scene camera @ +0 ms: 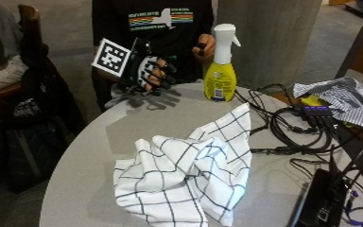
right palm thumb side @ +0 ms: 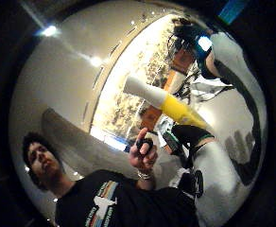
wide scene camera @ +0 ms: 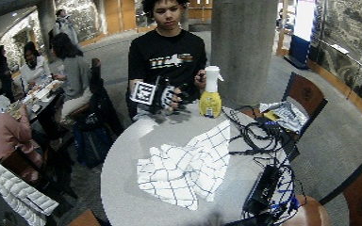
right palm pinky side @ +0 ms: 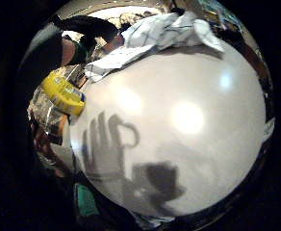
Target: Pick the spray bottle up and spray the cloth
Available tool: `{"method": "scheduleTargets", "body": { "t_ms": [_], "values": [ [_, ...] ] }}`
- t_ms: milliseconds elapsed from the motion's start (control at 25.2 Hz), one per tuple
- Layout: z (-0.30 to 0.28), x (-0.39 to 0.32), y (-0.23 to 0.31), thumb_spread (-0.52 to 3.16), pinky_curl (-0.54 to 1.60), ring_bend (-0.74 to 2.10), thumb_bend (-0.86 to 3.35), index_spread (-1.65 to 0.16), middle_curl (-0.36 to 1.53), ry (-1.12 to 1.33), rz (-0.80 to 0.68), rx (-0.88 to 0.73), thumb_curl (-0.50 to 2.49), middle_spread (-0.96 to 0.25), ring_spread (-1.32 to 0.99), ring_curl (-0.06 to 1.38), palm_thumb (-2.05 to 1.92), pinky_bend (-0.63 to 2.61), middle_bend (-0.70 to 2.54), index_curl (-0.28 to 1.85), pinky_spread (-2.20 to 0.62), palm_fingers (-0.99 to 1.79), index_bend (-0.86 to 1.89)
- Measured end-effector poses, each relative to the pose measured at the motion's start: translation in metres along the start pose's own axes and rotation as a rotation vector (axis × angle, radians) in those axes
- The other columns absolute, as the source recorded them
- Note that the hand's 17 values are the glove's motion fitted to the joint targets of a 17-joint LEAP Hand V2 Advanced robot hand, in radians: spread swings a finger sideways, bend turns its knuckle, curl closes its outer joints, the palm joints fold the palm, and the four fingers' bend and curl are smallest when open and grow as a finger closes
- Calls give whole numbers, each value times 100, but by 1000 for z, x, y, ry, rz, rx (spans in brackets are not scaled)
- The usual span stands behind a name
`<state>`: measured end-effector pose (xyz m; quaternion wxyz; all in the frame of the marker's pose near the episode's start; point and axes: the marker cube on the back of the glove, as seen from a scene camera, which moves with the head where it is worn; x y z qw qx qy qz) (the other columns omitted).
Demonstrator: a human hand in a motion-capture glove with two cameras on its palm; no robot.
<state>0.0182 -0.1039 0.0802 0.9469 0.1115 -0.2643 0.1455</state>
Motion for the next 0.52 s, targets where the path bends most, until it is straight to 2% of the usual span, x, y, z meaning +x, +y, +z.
{"method": "scheduleTargets", "body": {
  "t_ms": [238, 516],
  "values": [
    [-43, 20, 50, 93, 33, 27, -3, -24, 46, 260, -30, -12, 44, -2, -1, 35, 78, 23, 27, 31, 15, 95, 16],
    [-40, 26, 46, 94, 32, 26, -3, -26, 46, 316, -130, 36, 42, -3, -4, 35, 79, 17, 27, 33, 15, 100, 16]
  ]
}}
